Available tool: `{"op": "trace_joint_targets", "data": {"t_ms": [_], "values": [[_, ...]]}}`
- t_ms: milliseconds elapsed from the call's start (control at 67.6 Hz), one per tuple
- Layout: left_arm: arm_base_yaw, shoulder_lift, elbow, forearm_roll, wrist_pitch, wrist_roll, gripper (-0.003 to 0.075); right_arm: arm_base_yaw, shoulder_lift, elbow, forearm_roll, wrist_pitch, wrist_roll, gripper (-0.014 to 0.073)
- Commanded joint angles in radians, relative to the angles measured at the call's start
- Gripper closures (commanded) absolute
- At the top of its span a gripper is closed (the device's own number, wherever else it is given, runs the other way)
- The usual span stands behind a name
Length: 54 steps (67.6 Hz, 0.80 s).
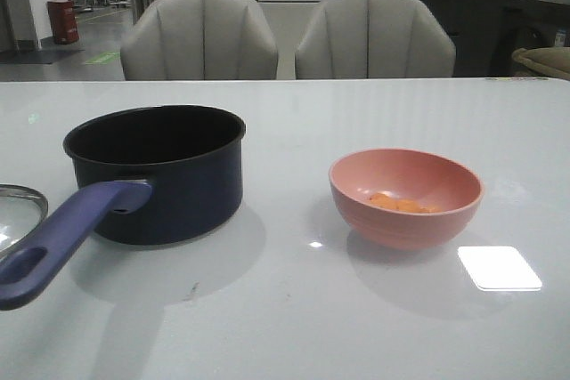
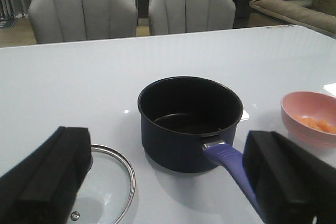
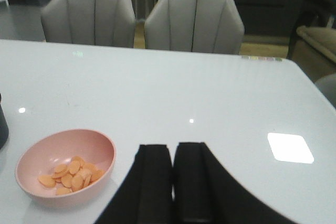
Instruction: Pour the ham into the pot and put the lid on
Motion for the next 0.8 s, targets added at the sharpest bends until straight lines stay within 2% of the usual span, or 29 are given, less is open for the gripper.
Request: {"op": "trace_joint_targets", "data": {"t_ms": [0, 222, 296, 429, 503, 636, 784], "values": [[-0.009, 0.010, -0.026, -0.015, -0.086, -0.001, 0.0103, -0.005, 0.088, -0.060, 0.000, -0.051, 0.001, 0.0432], [-0.009, 0.010, -0.026, -0.015, -0.091, -0.001, 0.0103, -0.003, 0.213, -0.078, 0.067, -0.051, 0.003, 0.0414], [-0.009, 0.010, -0.026, -0.015, -0.094, -0.001, 0.0103, 0.007, 0.303, -0.109, 0.103, -0.039, 0.002, 0.0348], [-0.009, 0.010, -0.026, -0.015, -0.094, -0.001, 0.0103, 0.046, 0.476, -0.199, 0.119, -0.018, 0.002, 0.0165], [-0.009, 0.010, -0.026, -0.015, -0.094, -0.001, 0.0103, 0.072, 0.588, -0.256, 0.162, -0.003, 0.002, 0.0100], [-0.009, 0.010, -0.026, -0.015, -0.094, -0.001, 0.0103, 0.099, 0.814, -0.349, 0.234, -0.016, 0.002, 0.0090], [-0.009, 0.010, -0.026, -0.015, -0.094, -0.001, 0.0103, 0.099, 1.027, -0.447, 0.246, -0.033, 0.002, 0.0090]]}}
